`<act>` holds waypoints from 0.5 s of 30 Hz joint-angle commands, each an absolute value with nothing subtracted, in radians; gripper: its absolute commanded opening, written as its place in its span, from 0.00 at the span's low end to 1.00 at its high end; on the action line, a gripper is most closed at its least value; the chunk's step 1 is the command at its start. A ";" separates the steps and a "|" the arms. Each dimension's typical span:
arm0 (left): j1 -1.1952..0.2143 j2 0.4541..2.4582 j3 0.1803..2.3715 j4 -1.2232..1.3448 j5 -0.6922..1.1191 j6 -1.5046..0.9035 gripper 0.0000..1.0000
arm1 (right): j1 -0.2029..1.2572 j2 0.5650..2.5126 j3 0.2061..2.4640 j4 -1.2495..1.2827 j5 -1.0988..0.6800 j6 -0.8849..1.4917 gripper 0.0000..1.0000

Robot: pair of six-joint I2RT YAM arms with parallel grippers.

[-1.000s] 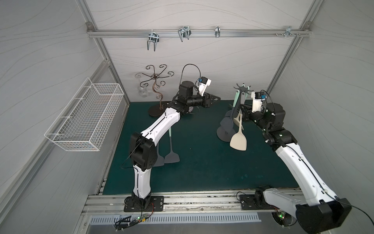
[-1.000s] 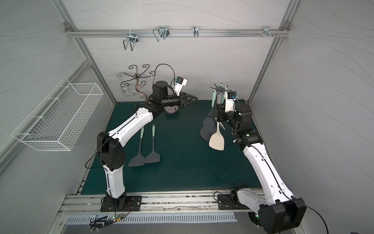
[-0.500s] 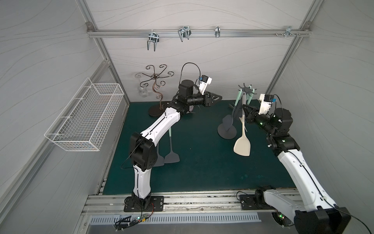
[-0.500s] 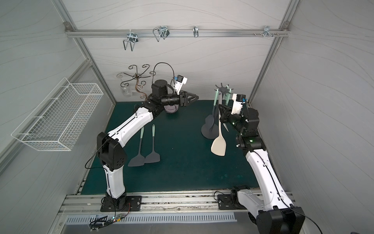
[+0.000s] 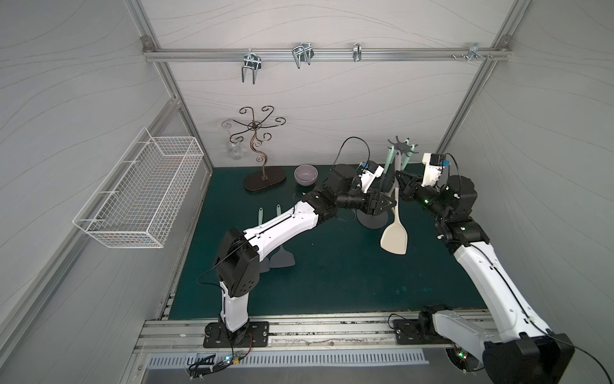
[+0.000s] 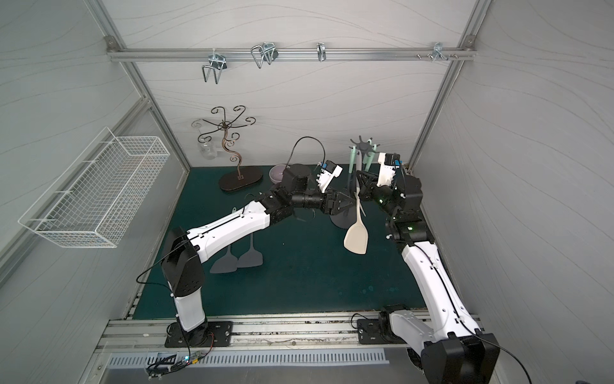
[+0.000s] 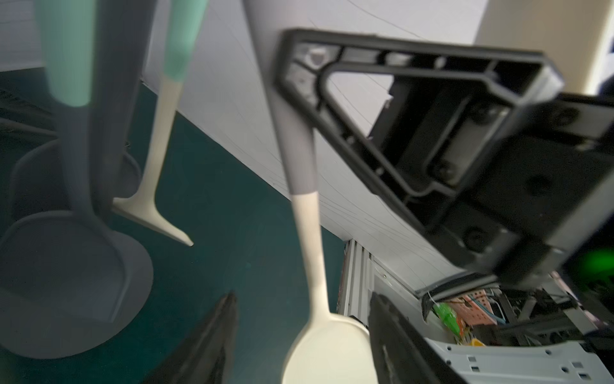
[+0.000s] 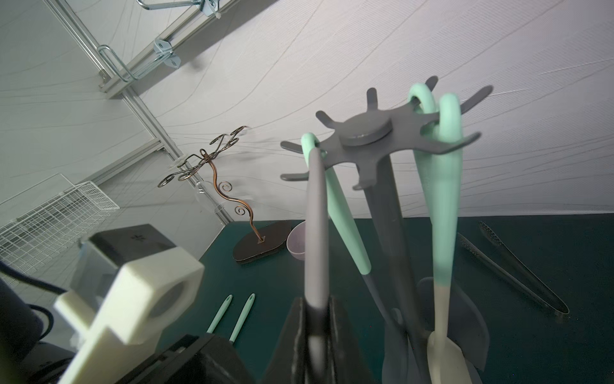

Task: Take the spatula off the kitchen utensil rack
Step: Take off the spatula from the rack.

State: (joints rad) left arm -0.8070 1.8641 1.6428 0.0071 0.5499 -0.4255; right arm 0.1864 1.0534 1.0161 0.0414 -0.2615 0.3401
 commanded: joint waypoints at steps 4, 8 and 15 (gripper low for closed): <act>-0.827 1.866 1.648 0.132 0.477 -0.511 0.66 | 0.227 1.078 1.078 0.077 -0.230 0.325 0.00; -0.824 1.889 1.684 0.131 0.467 -0.502 0.64 | 0.233 1.081 1.094 0.060 -0.236 0.331 0.00; -0.824 1.962 1.778 0.106 0.538 -0.520 0.57 | 0.233 1.089 1.090 0.066 -0.258 0.358 0.00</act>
